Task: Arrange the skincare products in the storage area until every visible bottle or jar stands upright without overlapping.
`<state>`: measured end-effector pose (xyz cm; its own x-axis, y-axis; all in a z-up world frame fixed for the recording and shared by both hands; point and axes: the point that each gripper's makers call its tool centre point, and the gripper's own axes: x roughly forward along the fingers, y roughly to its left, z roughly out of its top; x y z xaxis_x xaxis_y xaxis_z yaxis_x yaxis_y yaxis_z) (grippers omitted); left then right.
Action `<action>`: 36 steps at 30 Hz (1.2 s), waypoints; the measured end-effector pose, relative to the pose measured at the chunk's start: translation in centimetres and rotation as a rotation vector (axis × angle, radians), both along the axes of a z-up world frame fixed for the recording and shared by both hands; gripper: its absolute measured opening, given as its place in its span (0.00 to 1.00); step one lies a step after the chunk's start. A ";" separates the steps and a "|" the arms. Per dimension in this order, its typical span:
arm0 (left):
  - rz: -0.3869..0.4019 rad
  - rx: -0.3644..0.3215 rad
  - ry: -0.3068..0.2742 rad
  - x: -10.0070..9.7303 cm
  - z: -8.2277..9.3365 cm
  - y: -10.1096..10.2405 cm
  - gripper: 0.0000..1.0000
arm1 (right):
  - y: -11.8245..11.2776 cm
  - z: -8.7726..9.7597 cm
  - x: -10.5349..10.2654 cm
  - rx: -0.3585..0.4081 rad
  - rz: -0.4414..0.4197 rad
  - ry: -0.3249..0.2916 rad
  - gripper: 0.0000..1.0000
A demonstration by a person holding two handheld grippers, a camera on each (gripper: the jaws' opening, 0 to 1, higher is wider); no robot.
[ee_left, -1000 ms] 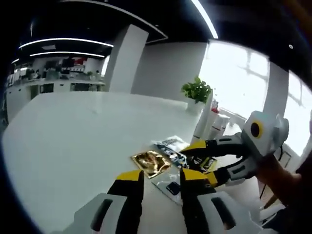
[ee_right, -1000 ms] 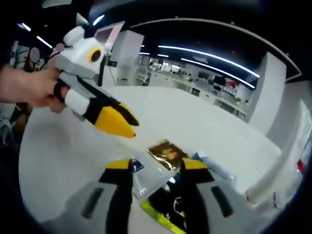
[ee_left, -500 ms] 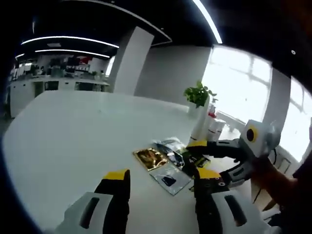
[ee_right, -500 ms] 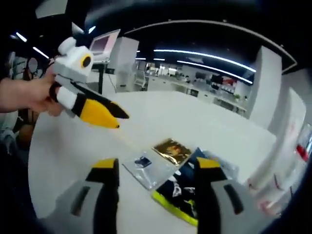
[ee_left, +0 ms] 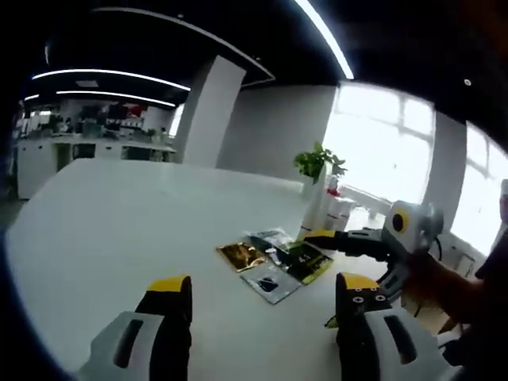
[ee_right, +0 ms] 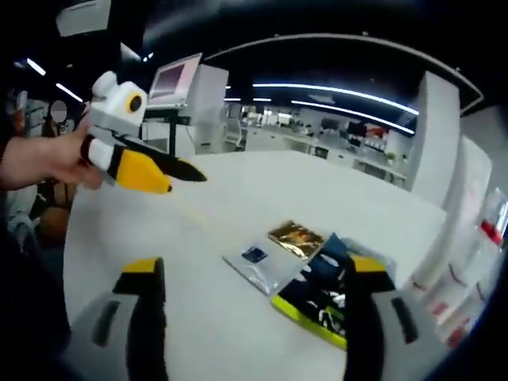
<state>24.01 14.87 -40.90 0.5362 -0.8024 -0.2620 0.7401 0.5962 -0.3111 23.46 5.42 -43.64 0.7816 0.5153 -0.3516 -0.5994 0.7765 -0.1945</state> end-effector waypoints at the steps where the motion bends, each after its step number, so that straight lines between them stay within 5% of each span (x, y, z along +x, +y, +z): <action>1: 0.004 0.003 -0.017 -0.1 0.2 0.3 0.79 | 0.2 0.1 -0.2 0.006 0.012 -0.001 0.99; 5: 0.018 -0.084 -0.095 -0.8 2.2 1.3 0.99 | 1.5 0.4 -1.5 0.029 0.070 0.005 1.00; 9: -0.007 -0.136 -0.153 -2.6 3.3 2.8 1.00 | 2.8 1.9 -2.8 0.095 0.124 -0.026 1.00; 13: 0.010 -0.100 -0.243 -3.6 3.8 4.4 1.00 | 3.8 3.8 -3.7 0.207 0.156 -0.054 1.00; 18: 0.025 -0.022 -0.239 -4.6 3.2 6.4 1.00 | 4.4 5.8 -5.1 0.267 0.190 -0.109 1.00; 29: 0.080 0.013 -0.313 -5.9 4.7 11.4 1.00 | 2.3 7.2 -6.1 0.206 0.166 -0.134 1.00; 36: 0.132 -0.028 -0.293 -5.4 2.9 13.6 1.00 | 0.8 3.9 -5.4 0.234 0.132 -0.101 1.00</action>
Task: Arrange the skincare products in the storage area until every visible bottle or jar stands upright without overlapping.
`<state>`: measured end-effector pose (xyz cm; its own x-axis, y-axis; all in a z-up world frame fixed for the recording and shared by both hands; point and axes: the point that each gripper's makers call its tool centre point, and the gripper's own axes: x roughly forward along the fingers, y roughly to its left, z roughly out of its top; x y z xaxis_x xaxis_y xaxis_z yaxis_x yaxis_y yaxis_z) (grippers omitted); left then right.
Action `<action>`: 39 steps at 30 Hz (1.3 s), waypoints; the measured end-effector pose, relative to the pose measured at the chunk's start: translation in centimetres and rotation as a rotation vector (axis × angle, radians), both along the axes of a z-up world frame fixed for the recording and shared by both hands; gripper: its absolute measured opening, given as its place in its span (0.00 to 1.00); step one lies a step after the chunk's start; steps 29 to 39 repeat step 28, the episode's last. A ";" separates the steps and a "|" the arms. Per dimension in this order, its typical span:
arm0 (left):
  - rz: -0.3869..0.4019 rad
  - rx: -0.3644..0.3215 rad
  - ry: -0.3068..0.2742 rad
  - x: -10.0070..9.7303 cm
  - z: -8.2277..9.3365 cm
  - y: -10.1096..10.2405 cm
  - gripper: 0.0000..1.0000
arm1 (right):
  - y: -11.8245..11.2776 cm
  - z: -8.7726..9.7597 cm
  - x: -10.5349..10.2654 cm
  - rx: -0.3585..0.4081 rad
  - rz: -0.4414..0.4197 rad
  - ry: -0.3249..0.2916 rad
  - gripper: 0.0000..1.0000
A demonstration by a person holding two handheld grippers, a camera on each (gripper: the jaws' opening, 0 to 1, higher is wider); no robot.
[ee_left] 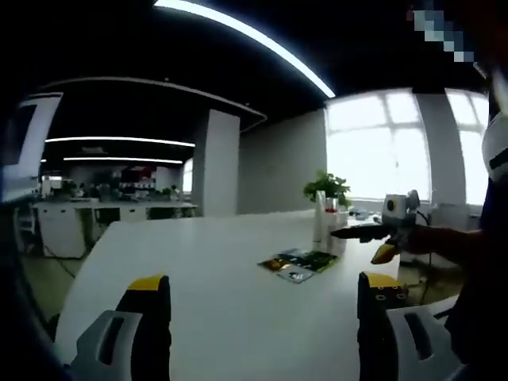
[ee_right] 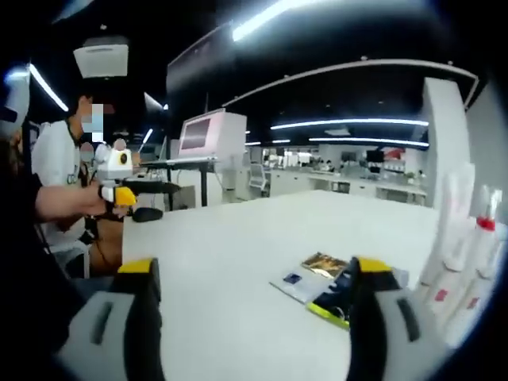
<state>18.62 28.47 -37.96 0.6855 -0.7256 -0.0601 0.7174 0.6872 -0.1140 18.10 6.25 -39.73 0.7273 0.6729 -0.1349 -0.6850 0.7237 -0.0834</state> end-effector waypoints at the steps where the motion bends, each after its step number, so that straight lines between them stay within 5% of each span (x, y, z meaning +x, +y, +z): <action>1: 0.006 -0.004 0.003 0.2 0.0 0.3 1.00 | -0.6 0.0 0.1 0.009 -0.009 0.000 1.00; 5: 0.005 -0.010 0.017 0.8 0.3 0.7 1.00 | -0.6 0.5 0.1 0.047 -0.019 -0.001 1.00; 20: -0.012 0.050 0.026 0.8 -0.4 -0.7 1.00 | 0.7 -0.2 0.1 -0.039 0.000 0.029 1.00; 39: -0.005 -0.002 0.032 0.7 0.4 -0.4 1.00 | 1.0 -0.9 0.2 -0.061 0.004 0.049 1.00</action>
